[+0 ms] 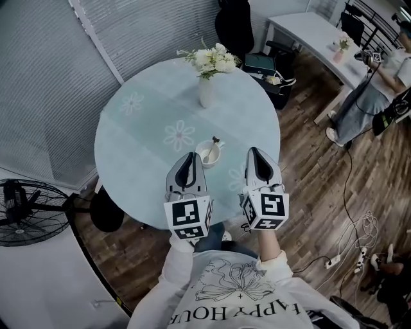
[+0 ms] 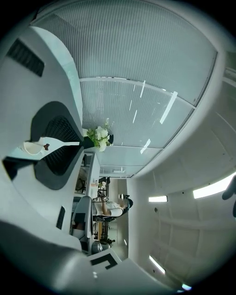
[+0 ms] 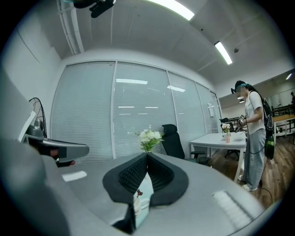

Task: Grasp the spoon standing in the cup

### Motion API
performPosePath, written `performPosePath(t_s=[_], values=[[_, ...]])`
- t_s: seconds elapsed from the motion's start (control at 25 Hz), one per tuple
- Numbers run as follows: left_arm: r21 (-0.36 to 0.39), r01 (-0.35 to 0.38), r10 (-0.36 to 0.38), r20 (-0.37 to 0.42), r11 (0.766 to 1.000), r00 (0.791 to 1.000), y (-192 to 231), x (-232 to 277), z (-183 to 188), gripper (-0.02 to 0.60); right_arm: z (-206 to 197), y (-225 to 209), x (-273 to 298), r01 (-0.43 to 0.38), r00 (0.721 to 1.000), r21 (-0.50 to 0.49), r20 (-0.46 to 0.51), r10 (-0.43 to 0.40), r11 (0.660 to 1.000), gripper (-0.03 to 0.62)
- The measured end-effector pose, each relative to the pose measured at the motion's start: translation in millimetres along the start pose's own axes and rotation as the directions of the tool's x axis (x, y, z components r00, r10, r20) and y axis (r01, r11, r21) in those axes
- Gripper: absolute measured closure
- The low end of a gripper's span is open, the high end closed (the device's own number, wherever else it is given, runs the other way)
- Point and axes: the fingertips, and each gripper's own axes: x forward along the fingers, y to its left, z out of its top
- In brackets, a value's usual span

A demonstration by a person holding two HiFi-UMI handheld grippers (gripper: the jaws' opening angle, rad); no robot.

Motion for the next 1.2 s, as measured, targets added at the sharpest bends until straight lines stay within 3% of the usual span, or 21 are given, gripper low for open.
performPosePath(t_s=[0.52, 1.2], values=[[0.010, 0.132, -0.131, -0.078, 0.991, 0.988, -5, 62, -19, 0.489, -11, -25, 44, 0.076, 0.997, 0.016, -0.032, -0.076, 0.997, 0.583], [-0.007, 0.236, -0.231, -0.233, 0.972, 0.945, -7, 110, -63, 0.430, -37, -42, 71, 0.150, 0.982, 0.017, -0.118, -0.147, 0.989, 0.583]])
